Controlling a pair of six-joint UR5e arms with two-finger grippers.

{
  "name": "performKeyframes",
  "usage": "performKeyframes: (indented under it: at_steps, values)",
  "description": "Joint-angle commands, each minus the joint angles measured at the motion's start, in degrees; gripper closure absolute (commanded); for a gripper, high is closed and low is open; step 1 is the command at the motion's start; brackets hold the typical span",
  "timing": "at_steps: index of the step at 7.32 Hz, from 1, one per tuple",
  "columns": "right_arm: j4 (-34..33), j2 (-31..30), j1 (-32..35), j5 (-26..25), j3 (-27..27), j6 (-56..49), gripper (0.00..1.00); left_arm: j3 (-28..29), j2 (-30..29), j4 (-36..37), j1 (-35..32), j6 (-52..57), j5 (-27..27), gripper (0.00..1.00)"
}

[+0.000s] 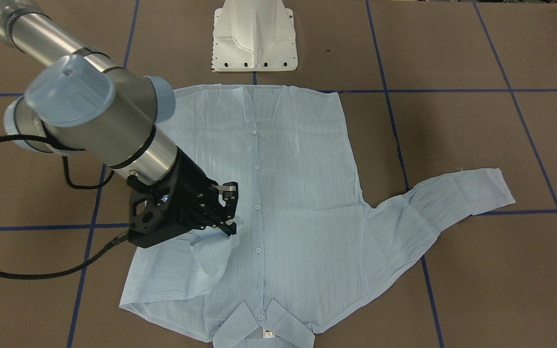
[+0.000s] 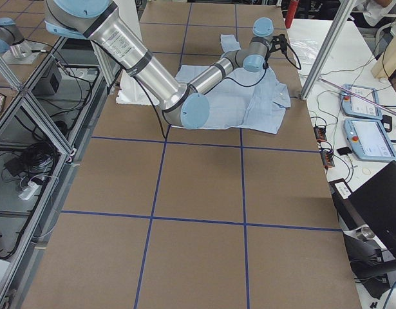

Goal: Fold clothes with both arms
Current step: 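Lift the sleeve with the right gripper and carry it across the shirt front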

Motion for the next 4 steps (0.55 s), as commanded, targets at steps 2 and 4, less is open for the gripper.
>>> performKeyframes:
  at_steps: [2, 4]
  values:
    - [0.0, 7.2, -8.1, -8.6, -9.1, 0.0, 1.00, 0.7, 0.0, -0.1, 0.2, 0.0, 0.0, 0.00]
    - [0.0, 7.3, -11.3, -8.7, -10.8, -0.4, 1.00, 1.3, -0.1, -0.3, 0.2, 0.1, 0.0, 0.00]
